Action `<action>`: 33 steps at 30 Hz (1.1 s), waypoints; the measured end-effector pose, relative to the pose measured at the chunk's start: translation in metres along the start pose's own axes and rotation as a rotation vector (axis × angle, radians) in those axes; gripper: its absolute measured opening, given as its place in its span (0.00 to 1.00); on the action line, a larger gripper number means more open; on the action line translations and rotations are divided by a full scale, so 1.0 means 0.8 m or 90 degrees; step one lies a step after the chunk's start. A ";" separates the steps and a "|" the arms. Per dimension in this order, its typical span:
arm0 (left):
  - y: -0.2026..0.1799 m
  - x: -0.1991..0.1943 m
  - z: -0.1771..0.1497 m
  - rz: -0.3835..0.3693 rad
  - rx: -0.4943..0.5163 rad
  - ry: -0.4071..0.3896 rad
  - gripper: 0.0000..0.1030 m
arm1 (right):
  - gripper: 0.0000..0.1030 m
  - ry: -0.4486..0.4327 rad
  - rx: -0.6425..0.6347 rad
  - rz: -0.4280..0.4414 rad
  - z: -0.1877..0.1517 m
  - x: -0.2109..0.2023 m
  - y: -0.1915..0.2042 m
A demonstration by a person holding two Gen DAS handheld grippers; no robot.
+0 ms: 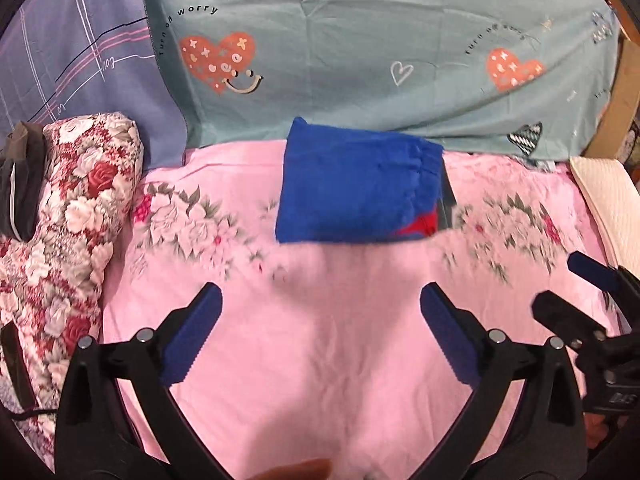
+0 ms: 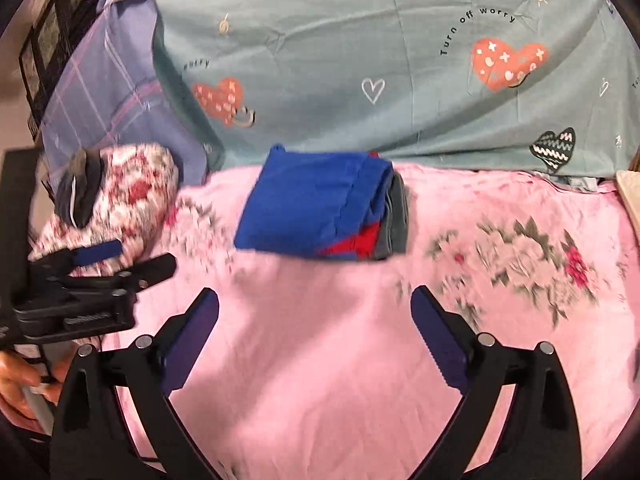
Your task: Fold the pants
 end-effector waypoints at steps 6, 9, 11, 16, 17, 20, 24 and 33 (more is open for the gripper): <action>0.003 -0.028 -0.031 -0.001 -0.009 0.003 0.98 | 0.99 0.026 -0.012 -0.027 -0.027 -0.019 0.003; 0.003 -0.037 -0.041 0.003 -0.003 0.005 0.98 | 0.99 0.028 -0.015 -0.032 -0.034 -0.028 0.005; 0.000 -0.041 -0.046 0.000 0.002 0.007 0.98 | 0.99 0.025 -0.019 -0.033 -0.035 -0.033 0.007; -0.008 -0.051 -0.047 -0.007 0.011 0.001 0.98 | 0.99 0.024 -0.021 -0.034 -0.036 -0.042 0.008; -0.010 -0.052 -0.047 -0.007 0.014 0.000 0.98 | 0.99 0.023 -0.020 -0.034 -0.036 -0.044 0.007; -0.014 -0.054 -0.048 -0.007 0.020 -0.001 0.98 | 0.99 0.025 -0.020 -0.035 -0.037 -0.046 0.007; -0.016 -0.054 -0.050 -0.008 0.022 0.001 0.98 | 0.99 0.026 -0.020 -0.034 -0.037 -0.047 0.006; -0.018 -0.056 -0.047 -0.007 0.026 -0.008 0.98 | 0.99 0.024 -0.024 -0.030 -0.035 -0.047 0.008</action>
Point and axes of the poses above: each gripper's, at about its wrist camera, not at the fingertips, and x roughly the way its jaws point, y to its left, z to its top, the point moved 6 cm from there along x, roughly the way its jaws point, and after that the axes turned 11 degrees about -y, right-handed, at the moved point
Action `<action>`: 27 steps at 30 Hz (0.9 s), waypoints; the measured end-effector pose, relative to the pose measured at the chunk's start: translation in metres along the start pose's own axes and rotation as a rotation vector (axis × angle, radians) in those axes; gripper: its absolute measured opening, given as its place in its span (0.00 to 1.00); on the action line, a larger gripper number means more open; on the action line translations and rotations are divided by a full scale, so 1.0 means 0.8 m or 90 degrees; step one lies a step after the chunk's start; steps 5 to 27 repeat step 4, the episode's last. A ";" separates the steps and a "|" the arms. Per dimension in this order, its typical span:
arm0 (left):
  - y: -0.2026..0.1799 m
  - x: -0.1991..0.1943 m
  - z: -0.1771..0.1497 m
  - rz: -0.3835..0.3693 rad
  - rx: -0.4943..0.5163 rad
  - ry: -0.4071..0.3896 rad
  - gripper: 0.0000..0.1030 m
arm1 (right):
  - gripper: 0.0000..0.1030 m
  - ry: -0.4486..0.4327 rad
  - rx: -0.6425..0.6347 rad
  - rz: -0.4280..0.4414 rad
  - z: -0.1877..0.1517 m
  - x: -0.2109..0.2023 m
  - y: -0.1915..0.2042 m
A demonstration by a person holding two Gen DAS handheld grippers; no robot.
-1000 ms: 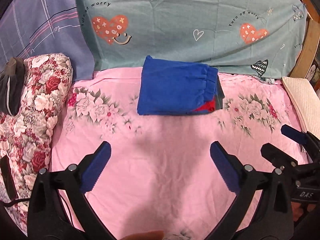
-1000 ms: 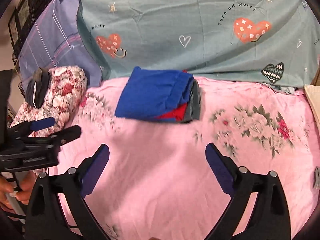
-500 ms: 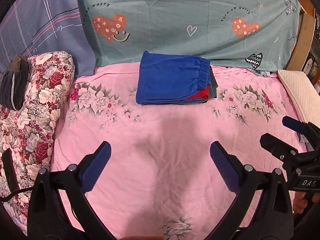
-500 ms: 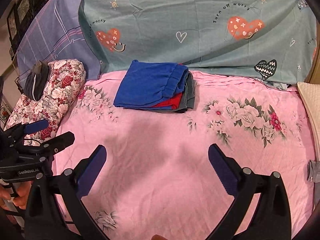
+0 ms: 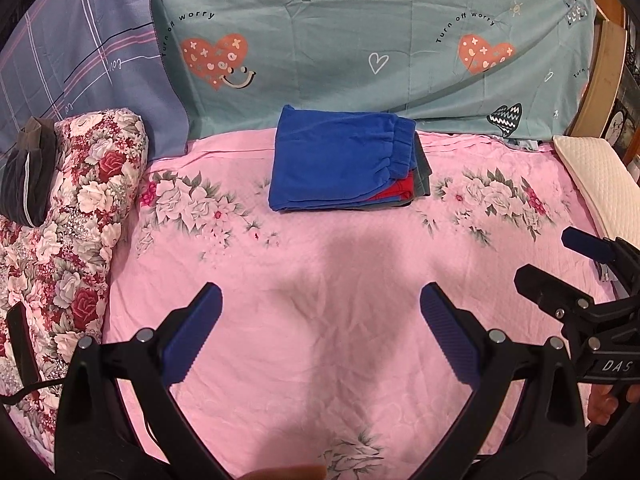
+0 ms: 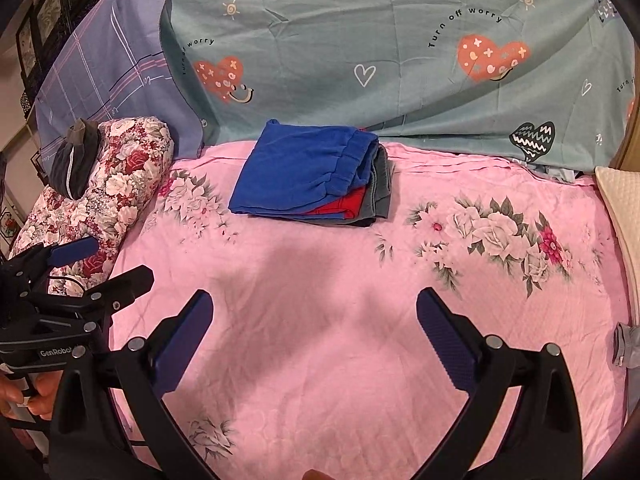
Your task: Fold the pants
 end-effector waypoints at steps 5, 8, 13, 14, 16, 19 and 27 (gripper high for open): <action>0.000 0.002 0.002 -0.003 0.003 -0.004 0.98 | 0.99 -0.003 -0.001 -0.001 0.002 0.000 0.001; 0.000 0.002 0.002 -0.003 0.003 -0.004 0.98 | 0.99 -0.003 -0.001 -0.001 0.002 0.000 0.001; 0.000 0.002 0.002 -0.003 0.003 -0.004 0.98 | 0.99 -0.003 -0.001 -0.001 0.002 0.000 0.001; 0.000 0.002 0.002 -0.003 0.003 -0.004 0.98 | 0.99 -0.003 -0.001 -0.001 0.002 0.000 0.001; 0.000 0.002 0.002 -0.003 0.003 -0.004 0.98 | 0.99 -0.003 -0.001 -0.001 0.002 0.000 0.001; 0.000 0.002 0.002 -0.003 0.003 -0.004 0.98 | 0.99 -0.003 -0.001 -0.001 0.002 0.000 0.001; 0.000 0.002 0.002 -0.003 0.003 -0.004 0.98 | 0.99 -0.003 -0.001 -0.001 0.002 0.000 0.001</action>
Point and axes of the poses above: each gripper's, at about its wrist camera, not at the fingertips, and x roughly the way its jaws point, y to its left, z to its top, the point moved 6 cm from there along x, roughly the way its jaws point, and after that the axes turned 11 degrees about -y, right-handed, at the moved point
